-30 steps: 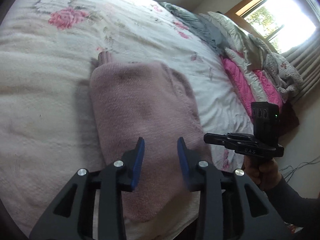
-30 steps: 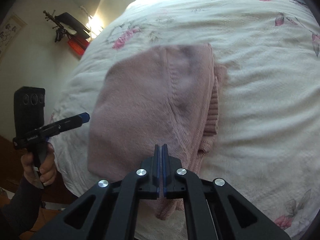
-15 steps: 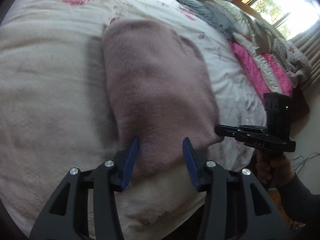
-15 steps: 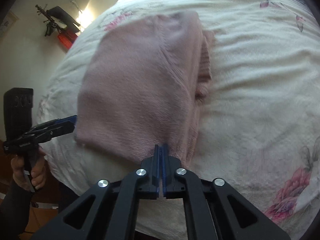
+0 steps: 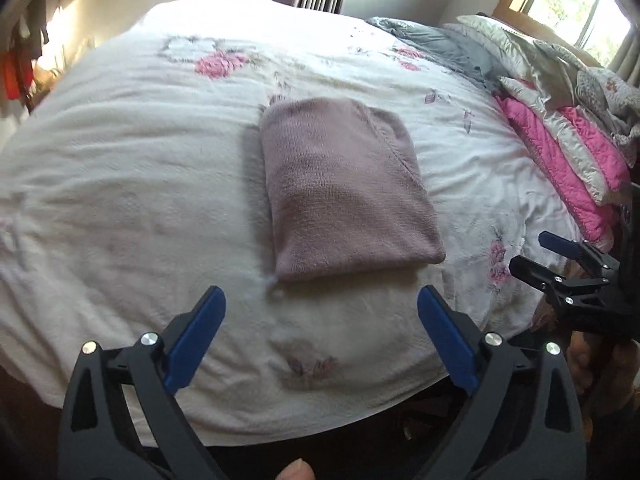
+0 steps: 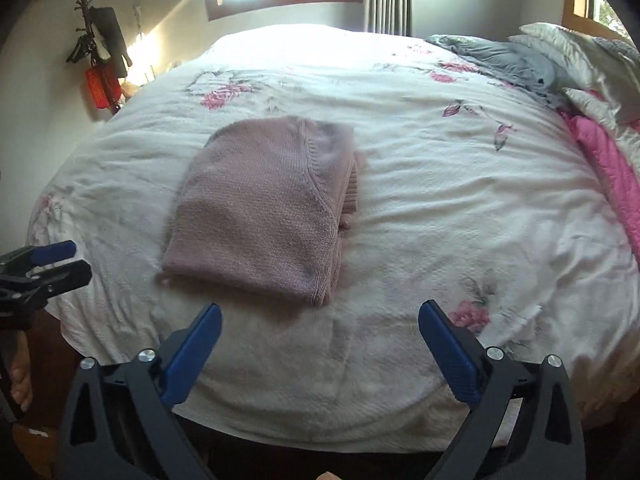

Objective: Fold small clothes

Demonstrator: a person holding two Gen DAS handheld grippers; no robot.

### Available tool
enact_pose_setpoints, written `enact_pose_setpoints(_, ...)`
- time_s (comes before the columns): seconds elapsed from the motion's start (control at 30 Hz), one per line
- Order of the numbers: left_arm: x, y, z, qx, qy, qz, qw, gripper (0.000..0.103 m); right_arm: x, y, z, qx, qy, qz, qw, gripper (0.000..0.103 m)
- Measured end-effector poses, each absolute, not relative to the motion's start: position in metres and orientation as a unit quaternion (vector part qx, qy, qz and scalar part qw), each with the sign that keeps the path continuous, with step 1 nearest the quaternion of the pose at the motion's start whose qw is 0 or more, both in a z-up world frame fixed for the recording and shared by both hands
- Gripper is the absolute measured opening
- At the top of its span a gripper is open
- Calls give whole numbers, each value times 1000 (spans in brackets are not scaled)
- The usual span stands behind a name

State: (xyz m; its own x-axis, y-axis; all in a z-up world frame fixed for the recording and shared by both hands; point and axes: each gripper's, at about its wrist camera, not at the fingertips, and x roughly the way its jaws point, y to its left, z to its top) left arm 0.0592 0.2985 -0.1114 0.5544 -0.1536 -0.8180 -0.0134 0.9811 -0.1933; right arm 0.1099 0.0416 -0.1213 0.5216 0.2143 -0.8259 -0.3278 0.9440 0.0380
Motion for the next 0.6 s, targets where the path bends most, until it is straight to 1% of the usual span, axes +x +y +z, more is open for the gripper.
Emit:
enact_pose_setpoints(0.07,34,290,-83,-55,441,-5,896,99,87,40,-99,-54,446,144,882,99)
enact_pose_setpoints(0.2,-12,291,-38,-64,388,34,919,99,50,37,-54,-44,404,128,905,99)
enact_pose_setpoints(0.27,-28,287,-17,-63,387,37,919,100,33,33,-31,-41,377,136,915,99)
enact_pose_setpoints(0.37,-47,281,10,-70,393,3,917,100,15,32,-8,-38,381,136,914,99)
enact_pose_setpoints(0.47,-64,270,22,-54,387,6,920,100,4,29,2,-34,389,117,913,99)
enact_pose_setpoints(0.6,-67,259,12,-54,410,9,910,100,-6,25,7,-33,382,97,919,99)
